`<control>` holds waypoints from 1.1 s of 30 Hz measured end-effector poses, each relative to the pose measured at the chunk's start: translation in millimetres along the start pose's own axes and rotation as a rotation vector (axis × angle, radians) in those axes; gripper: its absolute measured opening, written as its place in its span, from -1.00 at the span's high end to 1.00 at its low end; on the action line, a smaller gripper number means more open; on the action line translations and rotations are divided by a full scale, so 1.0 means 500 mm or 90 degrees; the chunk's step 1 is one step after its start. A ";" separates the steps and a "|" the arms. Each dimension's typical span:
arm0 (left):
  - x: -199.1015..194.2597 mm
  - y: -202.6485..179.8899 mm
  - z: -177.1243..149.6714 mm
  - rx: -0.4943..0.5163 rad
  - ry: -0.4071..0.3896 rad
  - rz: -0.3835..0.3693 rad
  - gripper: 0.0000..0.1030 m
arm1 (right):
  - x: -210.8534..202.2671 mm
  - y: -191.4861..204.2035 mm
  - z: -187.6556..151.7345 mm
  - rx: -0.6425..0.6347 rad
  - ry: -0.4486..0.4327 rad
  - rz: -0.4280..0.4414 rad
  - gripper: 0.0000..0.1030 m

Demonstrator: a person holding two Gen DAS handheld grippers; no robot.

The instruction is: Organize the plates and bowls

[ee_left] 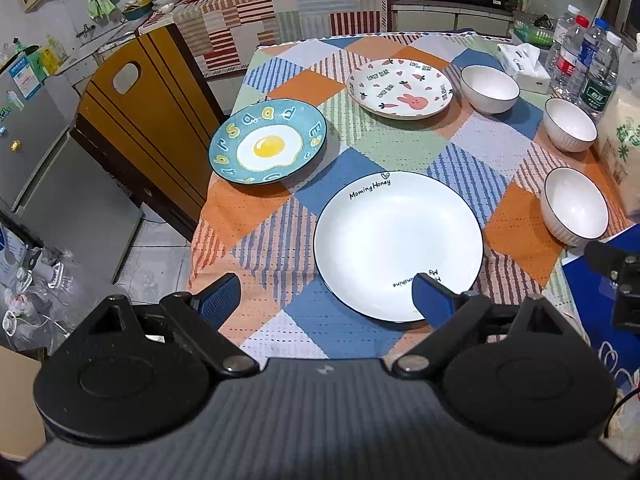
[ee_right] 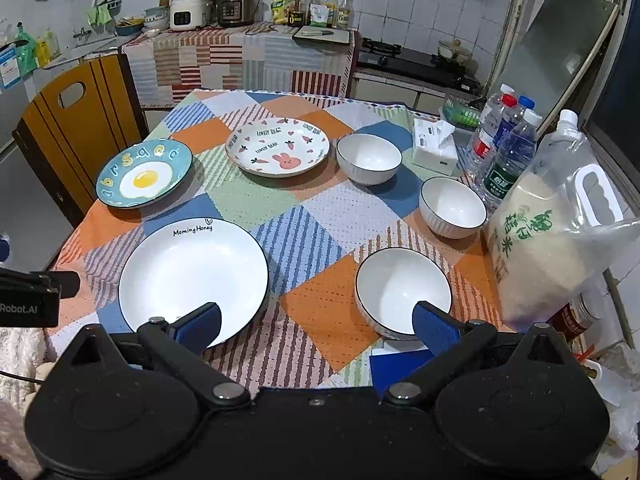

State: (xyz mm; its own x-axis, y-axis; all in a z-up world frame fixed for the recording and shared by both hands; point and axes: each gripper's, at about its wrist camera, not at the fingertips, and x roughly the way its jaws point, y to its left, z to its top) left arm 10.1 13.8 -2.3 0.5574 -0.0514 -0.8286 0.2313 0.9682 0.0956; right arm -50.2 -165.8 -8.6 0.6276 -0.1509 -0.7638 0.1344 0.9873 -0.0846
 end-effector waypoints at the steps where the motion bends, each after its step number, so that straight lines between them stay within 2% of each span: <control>1: 0.000 0.001 0.000 -0.001 0.001 -0.003 -0.79 | 0.000 0.001 0.001 -0.001 0.000 0.000 -1.00; 33: 0.010 -0.005 -0.003 -0.003 0.023 -0.030 -0.79 | 0.012 -0.013 -0.006 0.014 0.010 -0.017 -1.00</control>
State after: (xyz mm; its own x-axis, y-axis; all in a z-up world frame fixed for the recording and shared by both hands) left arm 11.2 11.5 -7.5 0.5163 -0.0880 -0.8519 0.2527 0.9661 0.0533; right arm -49.5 -172.9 -14.6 0.6112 -0.1758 -0.7717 0.1676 0.9817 -0.0909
